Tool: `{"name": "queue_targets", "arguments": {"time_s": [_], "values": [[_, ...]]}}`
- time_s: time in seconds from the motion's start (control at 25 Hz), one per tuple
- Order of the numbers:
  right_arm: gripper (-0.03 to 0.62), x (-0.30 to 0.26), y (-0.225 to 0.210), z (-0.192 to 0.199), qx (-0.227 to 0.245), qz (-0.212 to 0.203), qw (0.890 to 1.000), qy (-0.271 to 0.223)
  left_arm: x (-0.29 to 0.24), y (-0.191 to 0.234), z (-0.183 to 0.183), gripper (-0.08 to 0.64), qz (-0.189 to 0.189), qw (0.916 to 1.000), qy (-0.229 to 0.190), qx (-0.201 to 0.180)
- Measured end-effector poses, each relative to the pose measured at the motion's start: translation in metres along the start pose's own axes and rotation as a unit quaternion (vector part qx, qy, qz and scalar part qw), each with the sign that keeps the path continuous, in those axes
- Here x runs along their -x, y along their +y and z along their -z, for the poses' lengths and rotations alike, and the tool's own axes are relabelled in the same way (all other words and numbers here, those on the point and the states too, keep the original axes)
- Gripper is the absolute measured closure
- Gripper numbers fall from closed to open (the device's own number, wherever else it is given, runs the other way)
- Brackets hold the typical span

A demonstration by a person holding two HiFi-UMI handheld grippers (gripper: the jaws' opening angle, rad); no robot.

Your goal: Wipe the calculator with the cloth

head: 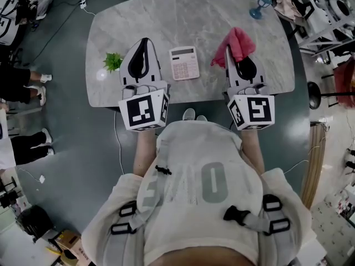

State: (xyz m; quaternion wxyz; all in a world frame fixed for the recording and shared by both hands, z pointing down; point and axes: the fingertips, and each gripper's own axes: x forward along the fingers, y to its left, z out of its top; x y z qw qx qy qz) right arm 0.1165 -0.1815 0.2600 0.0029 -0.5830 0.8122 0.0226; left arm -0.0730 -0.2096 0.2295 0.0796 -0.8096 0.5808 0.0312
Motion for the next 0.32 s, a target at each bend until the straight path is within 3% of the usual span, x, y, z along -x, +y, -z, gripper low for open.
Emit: {"name": "queue_targets", "arguments": {"time_s": [0.32], "values": [[0.538,-0.0101,-0.0025,-0.0041,0.004,0.002,1.000,-0.002,-0.0100,0.0048,-0.0011,0.540,0.007,0.9999,-0.006,0.008]]}}
